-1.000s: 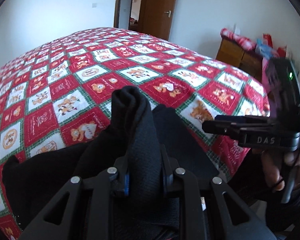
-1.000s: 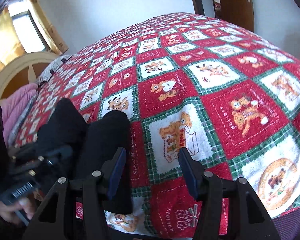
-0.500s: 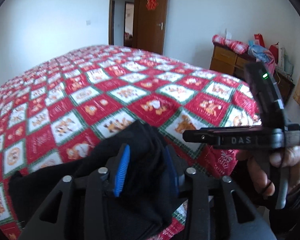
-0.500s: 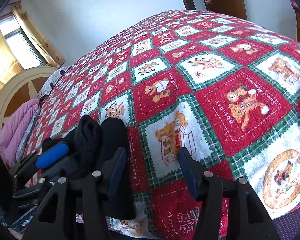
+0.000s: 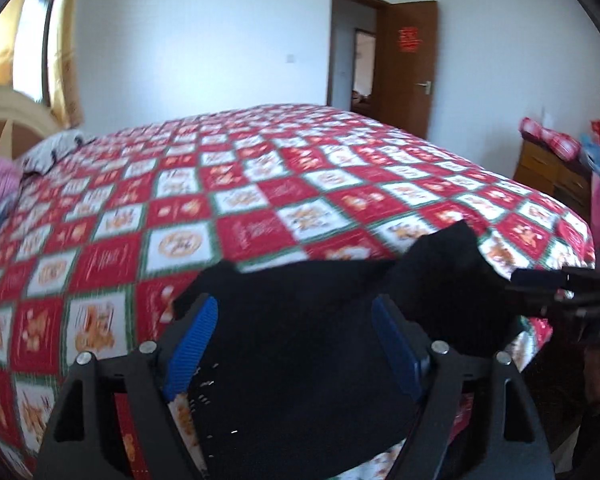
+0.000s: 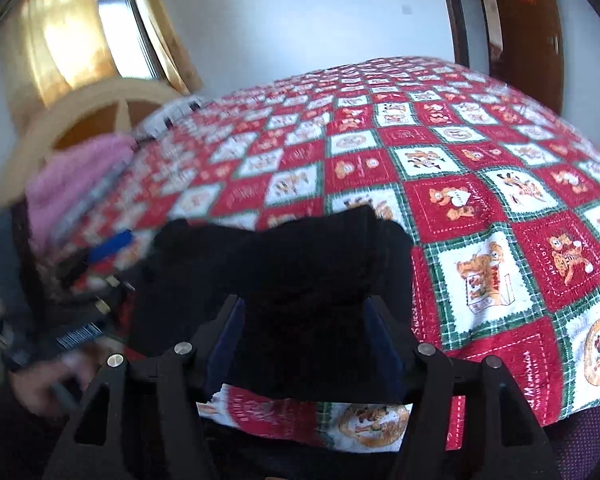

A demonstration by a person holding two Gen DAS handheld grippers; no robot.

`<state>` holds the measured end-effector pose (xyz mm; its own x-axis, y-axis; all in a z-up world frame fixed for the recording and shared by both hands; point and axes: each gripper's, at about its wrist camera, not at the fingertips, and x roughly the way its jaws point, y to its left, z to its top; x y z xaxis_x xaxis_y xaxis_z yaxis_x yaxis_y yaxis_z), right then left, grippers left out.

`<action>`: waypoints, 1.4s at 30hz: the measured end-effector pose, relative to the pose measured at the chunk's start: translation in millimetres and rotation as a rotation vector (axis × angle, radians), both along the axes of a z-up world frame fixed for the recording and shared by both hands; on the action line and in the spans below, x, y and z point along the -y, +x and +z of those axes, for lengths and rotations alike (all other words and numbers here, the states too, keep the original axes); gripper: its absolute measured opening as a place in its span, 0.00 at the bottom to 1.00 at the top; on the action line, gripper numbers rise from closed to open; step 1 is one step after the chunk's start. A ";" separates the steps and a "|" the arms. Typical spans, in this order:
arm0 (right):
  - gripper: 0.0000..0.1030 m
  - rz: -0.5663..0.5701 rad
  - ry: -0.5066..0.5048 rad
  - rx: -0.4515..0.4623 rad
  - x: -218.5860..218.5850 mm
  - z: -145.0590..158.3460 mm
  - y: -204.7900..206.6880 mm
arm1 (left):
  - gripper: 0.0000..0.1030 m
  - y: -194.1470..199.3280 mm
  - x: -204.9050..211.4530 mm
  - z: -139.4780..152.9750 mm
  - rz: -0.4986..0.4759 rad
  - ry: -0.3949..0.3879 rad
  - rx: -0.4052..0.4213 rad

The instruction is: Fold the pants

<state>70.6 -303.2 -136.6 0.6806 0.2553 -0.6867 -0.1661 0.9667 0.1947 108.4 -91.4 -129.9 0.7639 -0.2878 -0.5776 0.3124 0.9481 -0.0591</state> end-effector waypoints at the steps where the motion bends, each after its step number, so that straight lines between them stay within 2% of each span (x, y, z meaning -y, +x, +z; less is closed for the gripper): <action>1: 0.62 -0.008 -0.011 -0.002 -1.7 -6.0 1.6 | 0.80 2.9 -2.6 -3.7 0.011 -0.005 -0.010; 3: 0.53 -0.033 -0.044 -0.017 0.9 -16.7 4.9 | 0.80 5.7 -8.2 -11.1 0.020 -0.029 -0.035; 4: 0.41 -0.041 -0.057 -0.024 3.9 -18.5 5.9 | 0.80 5.5 -11.3 -13.8 0.022 -0.040 -0.044; 5: 0.36 -0.059 -0.068 -0.030 9.8 -18.7 5.2 | 0.80 6.9 -13.5 -17.5 0.023 -0.051 -0.061; 8: 0.32 -0.110 -0.057 -0.059 27.7 -19.6 3.4 | 0.80 8.3 -19.8 -26.7 0.030 -0.054 -0.093; 11: 0.32 -0.147 -0.029 -0.121 44.2 -28.1 -0.8 | 0.83 10.2 -26.2 -34.4 0.043 -0.058 -0.114; 13: 0.32 -0.155 -0.048 -0.153 48.2 -36.1 -2.5 | 0.87 11.8 -31.9 -39.8 0.061 -0.068 -0.126; 17: 0.32 -0.144 -0.091 -0.190 43.4 -42.9 0.0 | 0.88 16.8 -42.7 -46.3 0.086 -0.097 -0.148; 24: 0.32 -0.121 -0.157 -0.220 46.2 -34.3 -2.6 | 0.88 34.9 -44.0 -27.6 0.110 -0.054 -0.059; 26: 0.32 -0.165 -0.175 -0.181 51.6 -23.2 -4.7 | 0.88 43.2 -41.8 -26.4 0.108 -0.029 -0.050; 28: 0.32 -0.187 -0.157 -0.081 53.4 -4.6 -10.1 | 0.89 50.1 -39.1 -26.6 0.103 -0.019 -0.055; 29: 0.36 -0.184 -0.136 -0.051 52.1 1.4 -11.1 | 0.90 54.1 -36.8 -27.9 0.100 -0.006 -0.062; 31: 0.41 -0.135 -0.059 0.020 43.9 13.9 -10.3 | 0.90 59.5 -33.1 -30.6 0.106 0.019 -0.070; 33: 0.43 -0.053 -0.028 0.053 28.0 15.7 -3.0 | 0.91 61.1 -30.8 -33.7 0.103 0.029 -0.077; 36: 0.43 0.024 -0.027 0.028 5.8 1.2 14.4 | 0.98 63.6 -32.5 -37.0 0.118 0.042 -0.077; 37: 0.43 0.020 -0.034 0.009 3.4 -6.4 21.0 | 0.99 65.3 -34.4 -38.5 0.124 0.035 -0.082; 41: 0.44 -0.061 -0.063 -0.096 17.3 -32.1 40.1 | 1.00 72.9 -42.1 -47.1 0.142 -0.020 -0.117; 42: 0.49 -0.100 -0.097 -0.108 22.5 -35.2 41.9 | 1.00 73.2 -42.6 -48.3 0.142 -0.027 -0.117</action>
<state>112.5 -325.6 -171.8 0.6202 0.1193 -0.7754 -0.0513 0.9924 0.1116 181.5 -48.8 -178.2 0.7259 -0.1985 -0.6586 0.1652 0.9797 -0.1132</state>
